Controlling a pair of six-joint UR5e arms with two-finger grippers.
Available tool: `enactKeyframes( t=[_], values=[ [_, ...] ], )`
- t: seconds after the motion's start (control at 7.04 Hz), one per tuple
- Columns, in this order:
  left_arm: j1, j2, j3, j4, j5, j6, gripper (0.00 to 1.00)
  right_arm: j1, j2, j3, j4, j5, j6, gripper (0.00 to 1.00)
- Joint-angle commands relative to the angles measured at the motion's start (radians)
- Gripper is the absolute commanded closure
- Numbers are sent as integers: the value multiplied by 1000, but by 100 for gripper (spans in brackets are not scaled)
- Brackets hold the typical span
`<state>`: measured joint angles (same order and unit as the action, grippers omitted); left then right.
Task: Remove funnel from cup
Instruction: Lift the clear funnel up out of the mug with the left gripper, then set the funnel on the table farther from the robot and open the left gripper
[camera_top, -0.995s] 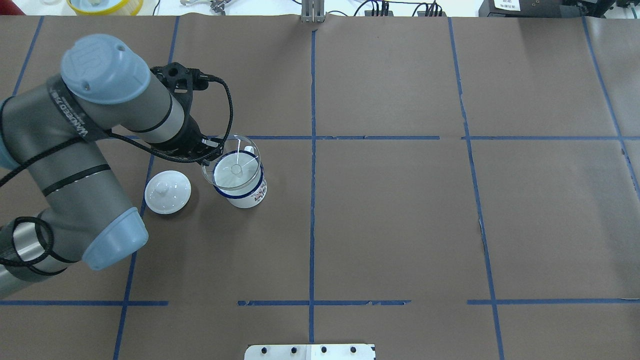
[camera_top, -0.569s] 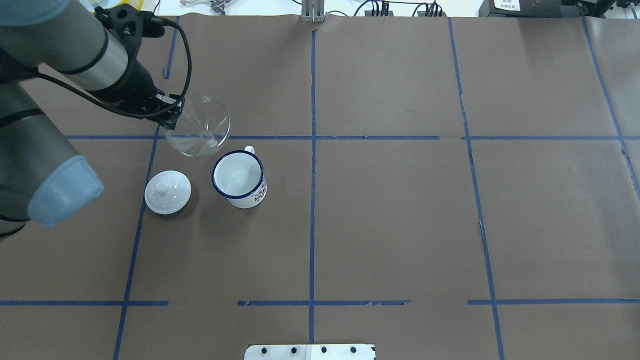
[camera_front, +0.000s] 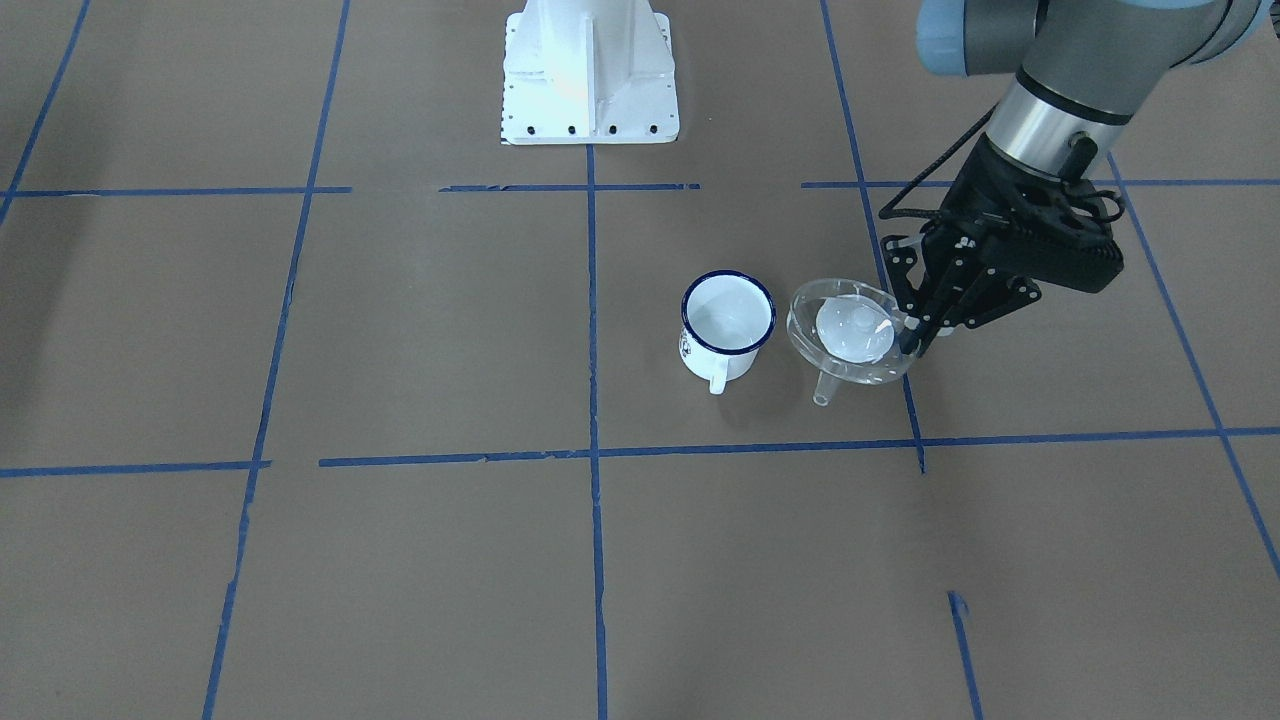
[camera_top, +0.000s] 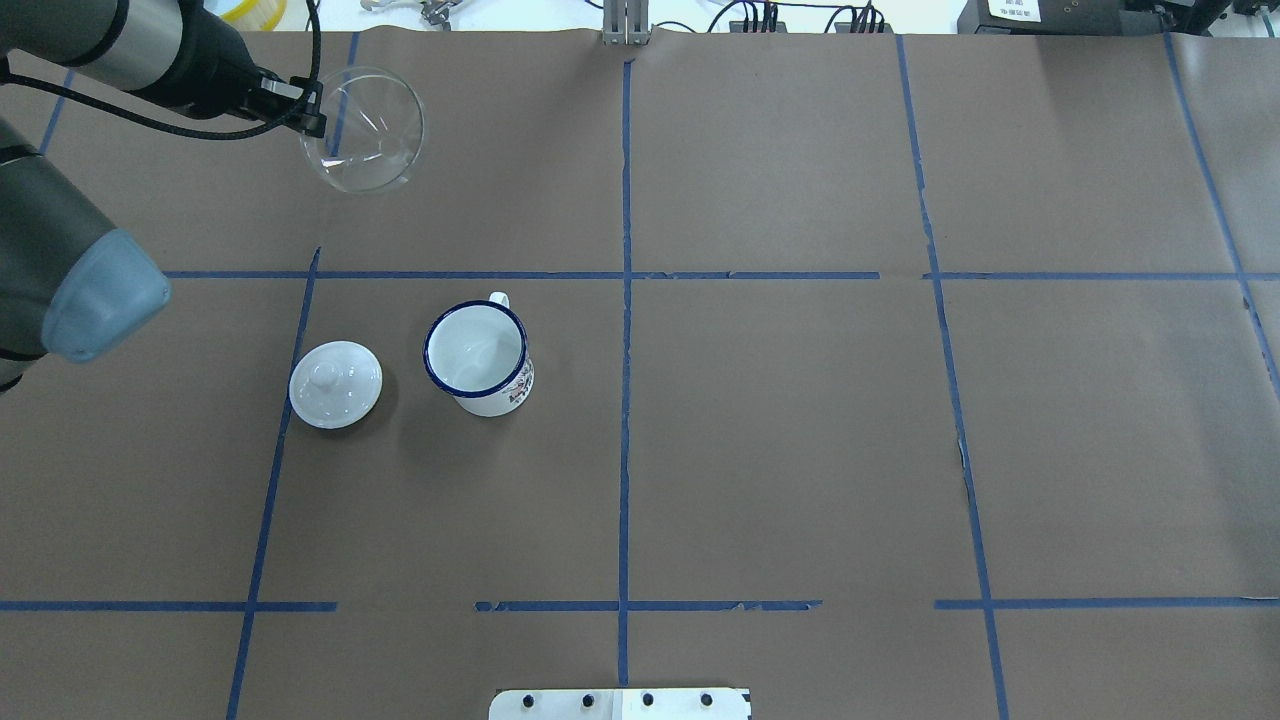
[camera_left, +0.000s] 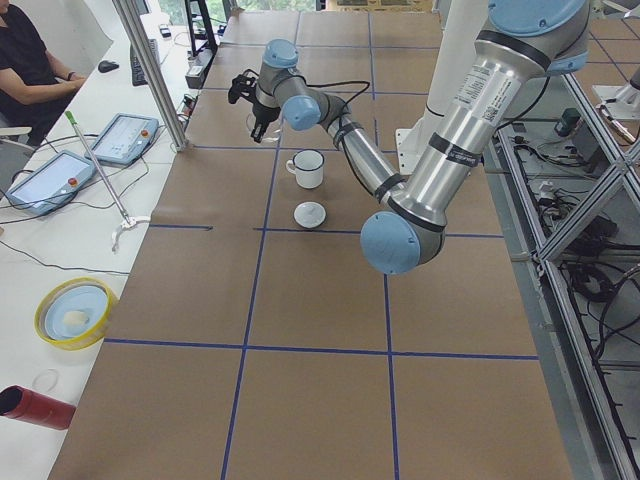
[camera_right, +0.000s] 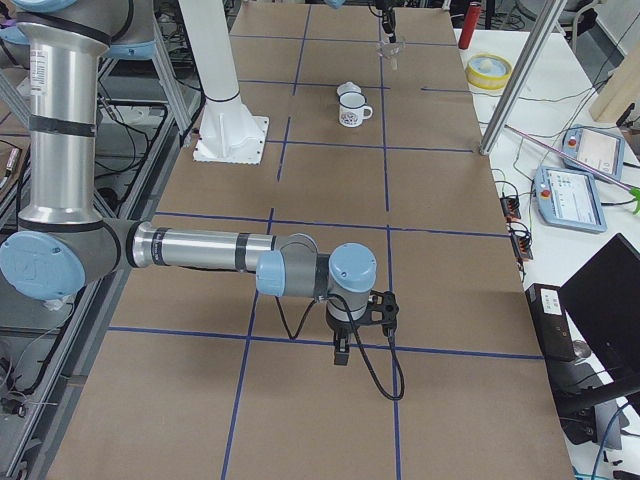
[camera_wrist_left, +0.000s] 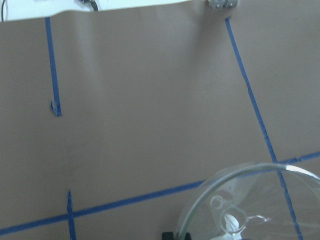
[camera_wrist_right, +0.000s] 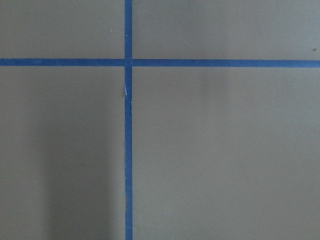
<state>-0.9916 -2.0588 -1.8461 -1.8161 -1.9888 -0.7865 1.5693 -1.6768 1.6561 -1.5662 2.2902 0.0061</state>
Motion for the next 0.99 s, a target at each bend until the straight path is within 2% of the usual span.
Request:
enactKeyframes(
  t=[0.0, 0.28, 0.57, 0.85],
  values=[
    [2, 9, 118, -217, 190, -52, 100, 0, -1, -1, 0, 0, 0, 0],
    [17, 28, 293, -521, 372, -127, 100, 0, -1, -1, 0, 0, 0, 0],
    [121, 37, 485, -809, 587, -139, 100, 0, -1, 1, 0, 0, 0, 0],
    [200, 37, 547, -842, 703, -140, 100, 0, -1, -1, 0, 0, 0, 0]
  ],
)
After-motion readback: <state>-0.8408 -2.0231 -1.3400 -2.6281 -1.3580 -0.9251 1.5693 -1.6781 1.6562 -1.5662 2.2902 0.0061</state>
